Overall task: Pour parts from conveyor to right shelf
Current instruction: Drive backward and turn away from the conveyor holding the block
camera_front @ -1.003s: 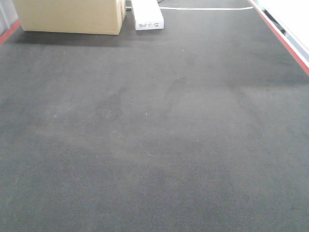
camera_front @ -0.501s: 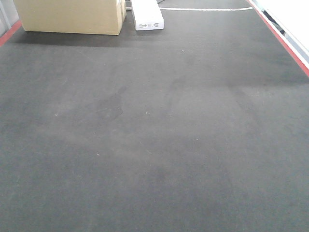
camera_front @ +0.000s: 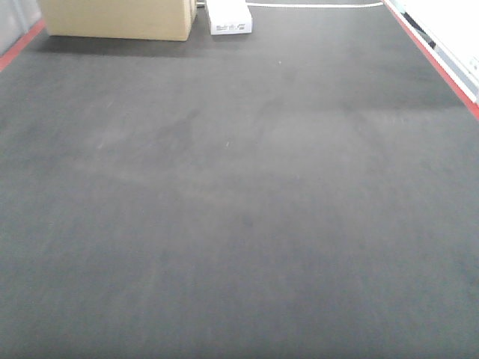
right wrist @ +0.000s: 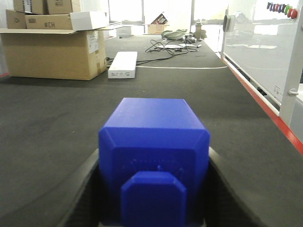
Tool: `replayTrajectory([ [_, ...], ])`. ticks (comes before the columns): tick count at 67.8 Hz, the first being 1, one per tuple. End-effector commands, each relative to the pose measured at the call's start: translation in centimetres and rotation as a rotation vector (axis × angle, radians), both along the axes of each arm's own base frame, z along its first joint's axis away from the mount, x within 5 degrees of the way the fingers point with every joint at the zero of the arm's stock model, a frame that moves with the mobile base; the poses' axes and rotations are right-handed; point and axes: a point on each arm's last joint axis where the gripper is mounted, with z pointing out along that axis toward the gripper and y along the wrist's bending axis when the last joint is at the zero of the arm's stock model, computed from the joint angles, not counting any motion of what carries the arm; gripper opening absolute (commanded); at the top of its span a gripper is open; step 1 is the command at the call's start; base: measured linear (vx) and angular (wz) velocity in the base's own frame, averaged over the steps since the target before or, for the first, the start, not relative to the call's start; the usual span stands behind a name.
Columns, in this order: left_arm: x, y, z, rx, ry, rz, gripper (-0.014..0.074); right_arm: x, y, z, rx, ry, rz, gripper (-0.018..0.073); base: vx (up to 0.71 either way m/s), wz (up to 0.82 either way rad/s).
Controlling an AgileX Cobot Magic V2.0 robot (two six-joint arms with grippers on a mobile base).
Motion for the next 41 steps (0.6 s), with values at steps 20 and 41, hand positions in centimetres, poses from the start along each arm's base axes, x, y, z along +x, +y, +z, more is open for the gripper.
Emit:
replayTrajectory([
  [20,0.02,-0.04,-0.04,-0.016,-0.059,-0.006,-0.0006,-0.1,0.02,1.44,-0.003,-0.088,-0.001,-0.0004,-0.39,0.1],
  [41,0.02,-0.04,-0.04,-0.016,-0.059,-0.006,-0.0006,-0.08,0.01,1.37,-0.004,-0.08,-0.001,-0.0004,-0.39,-0.04],
])
